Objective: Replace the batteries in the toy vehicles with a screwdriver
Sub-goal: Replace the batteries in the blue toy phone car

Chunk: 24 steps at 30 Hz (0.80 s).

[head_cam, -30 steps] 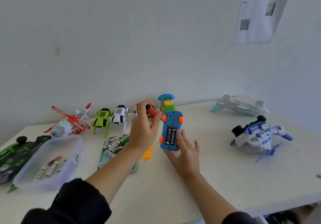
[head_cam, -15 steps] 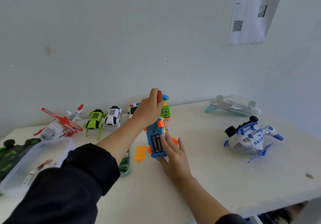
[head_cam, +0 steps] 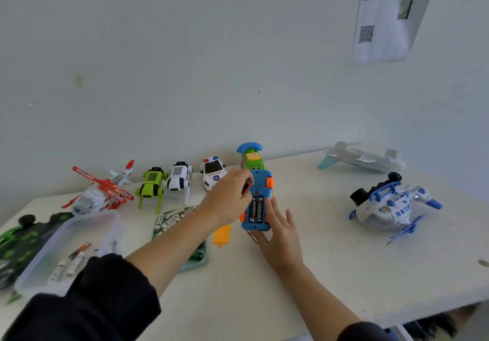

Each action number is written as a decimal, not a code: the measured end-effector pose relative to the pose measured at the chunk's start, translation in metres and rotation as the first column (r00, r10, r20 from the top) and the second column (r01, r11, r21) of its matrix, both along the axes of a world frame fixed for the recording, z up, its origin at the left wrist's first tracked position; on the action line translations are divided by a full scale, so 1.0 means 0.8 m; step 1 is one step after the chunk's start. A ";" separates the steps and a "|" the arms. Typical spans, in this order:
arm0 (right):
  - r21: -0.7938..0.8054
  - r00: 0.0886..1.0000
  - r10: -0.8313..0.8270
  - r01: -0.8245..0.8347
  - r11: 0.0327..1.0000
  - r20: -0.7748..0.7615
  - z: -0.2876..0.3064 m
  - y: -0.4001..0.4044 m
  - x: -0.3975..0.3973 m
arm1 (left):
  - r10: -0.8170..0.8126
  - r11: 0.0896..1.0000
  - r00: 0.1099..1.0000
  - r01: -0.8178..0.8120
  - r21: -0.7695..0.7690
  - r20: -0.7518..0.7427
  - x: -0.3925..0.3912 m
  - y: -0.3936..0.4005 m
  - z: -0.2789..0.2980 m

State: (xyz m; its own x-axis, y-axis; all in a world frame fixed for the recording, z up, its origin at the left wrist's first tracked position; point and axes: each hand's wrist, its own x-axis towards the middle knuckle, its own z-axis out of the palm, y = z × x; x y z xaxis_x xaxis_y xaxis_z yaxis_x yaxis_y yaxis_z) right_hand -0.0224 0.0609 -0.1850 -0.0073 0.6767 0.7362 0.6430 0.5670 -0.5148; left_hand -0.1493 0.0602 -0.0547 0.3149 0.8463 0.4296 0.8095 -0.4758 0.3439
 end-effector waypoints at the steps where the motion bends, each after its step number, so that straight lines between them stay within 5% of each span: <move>1: 0.000 1.000 -0.008 0.008 1.000 -0.009 -0.001 0.000 0.000 | 0.013 1.000 1.000 -0.013 -0.014 0.020 -0.005 -0.001 -0.005; 4: -0.008 0.999 -0.019 0.018 1.000 -0.045 -0.002 0.001 0.002 | 0.046 0.994 0.994 -0.055 0.098 0.097 -0.018 -0.005 -0.001; 6: -0.010 0.999 -0.018 0.018 1.000 -0.048 -0.001 -0.001 0.002 | 0.031 0.987 0.960 -0.073 0.144 0.278 -0.020 -0.015 0.009; 9: 0.006 0.999 -0.029 0.029 1.000 -0.017 -0.001 0.000 0.002 | 0.018 0.992 0.858 -0.080 0.100 0.513 -0.017 -0.032 0.009; 13: -0.005 1.000 -0.001 0.001 1.000 0.004 -0.001 0.001 0.004 | 0.034 0.990 0.781 -0.110 0.084 0.624 -0.017 -0.047 -0.010; 18: -0.018 1.000 0.029 -0.029 0.999 -0.001 0.000 -0.001 0.004 | 0.011 0.971 0.747 -0.167 0.171 0.665 -0.015 -0.059 -0.028; 24: -0.091 0.997 0.074 -0.076 0.993 -0.021 0.000 -0.002 0.004 | 0.016 0.968 0.826 -0.154 0.198 0.564 -0.010 -0.063 -0.027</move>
